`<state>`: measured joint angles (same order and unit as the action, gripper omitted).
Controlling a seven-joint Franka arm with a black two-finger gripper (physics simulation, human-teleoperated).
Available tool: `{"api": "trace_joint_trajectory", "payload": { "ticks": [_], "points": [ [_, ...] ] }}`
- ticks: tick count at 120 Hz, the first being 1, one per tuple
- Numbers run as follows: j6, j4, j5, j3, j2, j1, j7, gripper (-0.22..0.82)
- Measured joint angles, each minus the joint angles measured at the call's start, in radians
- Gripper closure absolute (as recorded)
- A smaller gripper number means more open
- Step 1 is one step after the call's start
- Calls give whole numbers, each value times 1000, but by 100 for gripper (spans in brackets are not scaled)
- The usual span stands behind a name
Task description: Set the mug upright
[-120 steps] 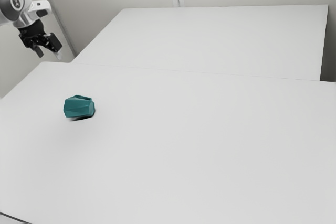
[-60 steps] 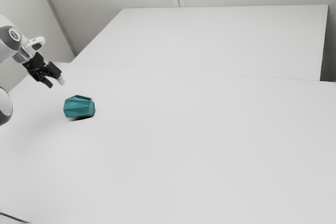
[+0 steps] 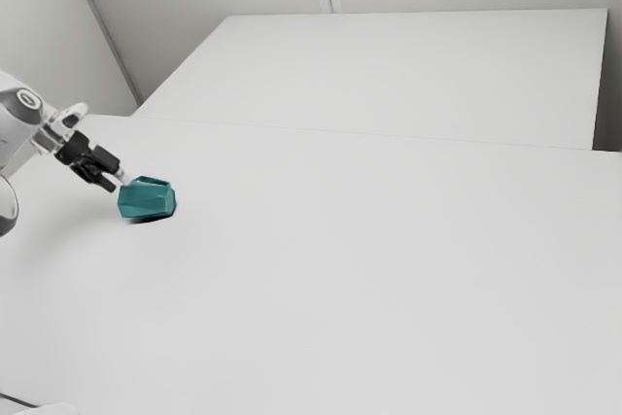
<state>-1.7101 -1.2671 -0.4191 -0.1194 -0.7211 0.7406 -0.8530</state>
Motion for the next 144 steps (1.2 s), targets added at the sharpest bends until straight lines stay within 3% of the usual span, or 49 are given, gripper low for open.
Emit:
{"api": "trace_joint_trajectory", "payload": {
  "ticks": [43,57,92,122,144],
  "points": [
    [18,-5,-138,1,-45,20,-45,0],
    [30,-5,-177,0,-47,23,-54,5],
    [69,-22,-262,1,-47,39,-63,29],
    [107,-29,-291,1,-47,48,-57,59],
    [128,-28,-311,1,-44,50,-53,70]
  ]
}}
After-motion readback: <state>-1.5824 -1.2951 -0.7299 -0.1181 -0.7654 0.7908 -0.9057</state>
